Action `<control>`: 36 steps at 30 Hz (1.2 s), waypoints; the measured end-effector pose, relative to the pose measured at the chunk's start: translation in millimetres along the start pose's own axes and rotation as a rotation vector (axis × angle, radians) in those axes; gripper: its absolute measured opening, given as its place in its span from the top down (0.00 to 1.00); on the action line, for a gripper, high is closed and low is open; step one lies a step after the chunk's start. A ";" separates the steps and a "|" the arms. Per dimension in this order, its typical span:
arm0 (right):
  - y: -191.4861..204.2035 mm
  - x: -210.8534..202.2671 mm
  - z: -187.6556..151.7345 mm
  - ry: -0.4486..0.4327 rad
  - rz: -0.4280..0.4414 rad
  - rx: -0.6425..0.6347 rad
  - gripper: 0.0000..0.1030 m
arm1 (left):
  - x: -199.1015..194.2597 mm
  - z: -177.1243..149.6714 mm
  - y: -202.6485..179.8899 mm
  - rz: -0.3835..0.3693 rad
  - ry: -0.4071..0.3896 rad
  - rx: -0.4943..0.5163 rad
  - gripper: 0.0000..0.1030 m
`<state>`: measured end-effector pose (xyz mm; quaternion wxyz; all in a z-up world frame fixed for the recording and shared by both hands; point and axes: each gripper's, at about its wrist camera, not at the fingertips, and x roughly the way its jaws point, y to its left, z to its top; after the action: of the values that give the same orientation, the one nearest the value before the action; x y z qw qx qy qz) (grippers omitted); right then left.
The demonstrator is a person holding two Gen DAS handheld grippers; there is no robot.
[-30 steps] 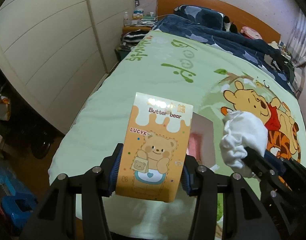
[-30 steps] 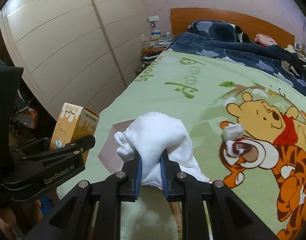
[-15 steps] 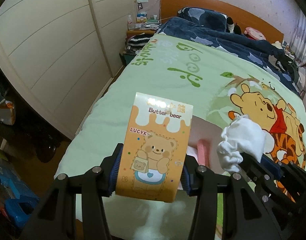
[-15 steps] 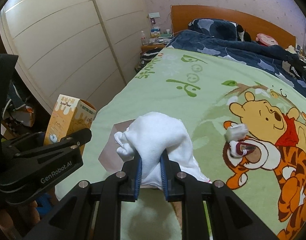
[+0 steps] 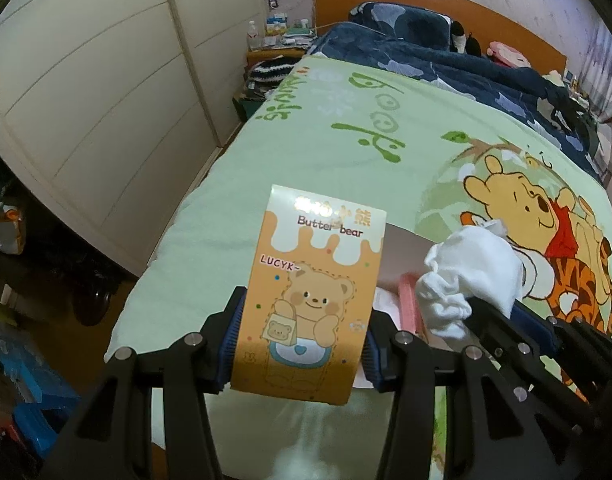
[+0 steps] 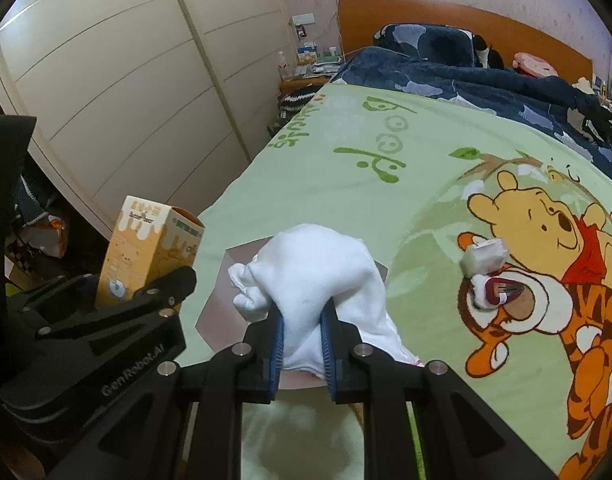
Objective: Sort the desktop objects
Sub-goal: 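Carry the orange box and white socks with both tools over the paper box, then open both tools to drop the orange box and socks into the paper box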
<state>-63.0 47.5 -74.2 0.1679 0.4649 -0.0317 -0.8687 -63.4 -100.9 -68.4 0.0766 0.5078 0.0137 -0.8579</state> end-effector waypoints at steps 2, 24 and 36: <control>-1.8 3.6 -0.4 0.010 -0.003 0.005 0.84 | 5.0 1.0 -2.6 -0.011 0.007 0.008 0.51; -17.6 67.1 -1.3 0.188 -0.041 0.037 0.70 | 69.3 4.0 -15.9 0.052 0.141 0.120 0.38; -31.2 61.8 2.6 0.185 -0.051 0.069 0.65 | 74.0 13.9 -16.3 0.032 0.151 0.145 0.17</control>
<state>-104.9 56.7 -128.6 0.1319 0.5492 -0.0344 -0.8245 -112.8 -94.9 -127.2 0.0522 0.5755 -0.0507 -0.8145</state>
